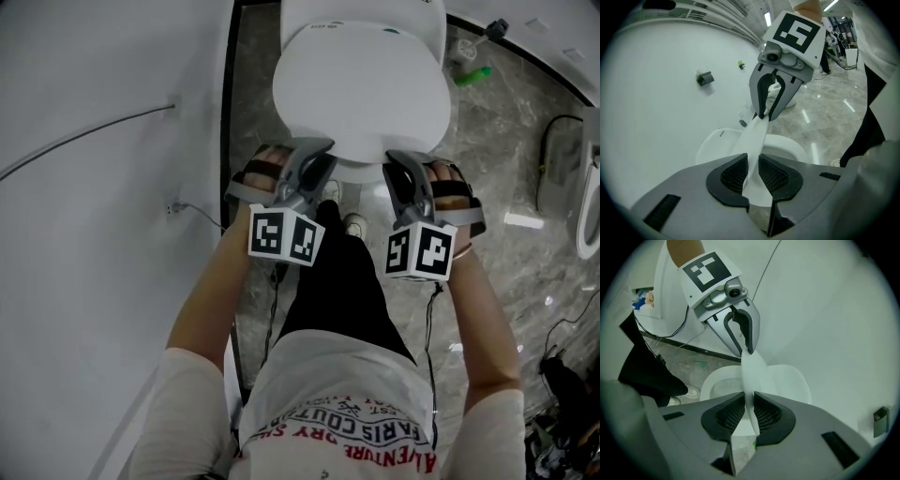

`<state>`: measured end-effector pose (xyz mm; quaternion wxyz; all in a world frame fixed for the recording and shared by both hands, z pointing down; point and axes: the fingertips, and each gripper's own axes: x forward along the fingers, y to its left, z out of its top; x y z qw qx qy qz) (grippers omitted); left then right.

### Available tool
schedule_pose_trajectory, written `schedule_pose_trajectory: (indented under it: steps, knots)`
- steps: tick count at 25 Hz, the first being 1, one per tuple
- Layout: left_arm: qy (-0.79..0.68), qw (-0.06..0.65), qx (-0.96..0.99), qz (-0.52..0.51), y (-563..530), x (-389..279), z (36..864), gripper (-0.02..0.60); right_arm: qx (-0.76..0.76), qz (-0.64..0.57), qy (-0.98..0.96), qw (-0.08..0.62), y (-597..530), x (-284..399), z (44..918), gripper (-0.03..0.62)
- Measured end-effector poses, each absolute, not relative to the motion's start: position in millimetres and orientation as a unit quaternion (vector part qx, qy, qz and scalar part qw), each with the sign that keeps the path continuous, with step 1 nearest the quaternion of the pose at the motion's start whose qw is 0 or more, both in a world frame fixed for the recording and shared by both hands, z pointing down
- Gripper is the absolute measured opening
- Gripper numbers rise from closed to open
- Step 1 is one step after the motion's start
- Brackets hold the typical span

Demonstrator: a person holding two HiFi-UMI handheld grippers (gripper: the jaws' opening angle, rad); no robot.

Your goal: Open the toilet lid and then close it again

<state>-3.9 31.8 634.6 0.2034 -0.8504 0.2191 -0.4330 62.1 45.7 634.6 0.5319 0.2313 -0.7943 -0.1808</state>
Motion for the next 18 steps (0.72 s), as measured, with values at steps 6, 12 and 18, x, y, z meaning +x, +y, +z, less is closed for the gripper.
schedule_pose_trajectory:
  steps: [6, 12, 18]
  knots:
    - [0.193, 0.207, -0.846, -0.452, 53.9, -5.7, 668.0, 0.08, 0.222, -0.169, -0.79, 0.546, 66.9, 60.1, 668.6, 0.038]
    - [0.167, 0.2, -0.844, -0.47, 75.0, -11.0, 706.6, 0.087, 0.2, -0.161, -0.784, 0.565, 87.5, 54.6, 708.9, 0.049]
    - [0.146, 0.191, -0.843, -0.481, 90.8, -15.0, 744.1, 0.095, 0.178, -0.158, -0.777, 0.583, 103.0, 50.3, 745.3, 0.057]
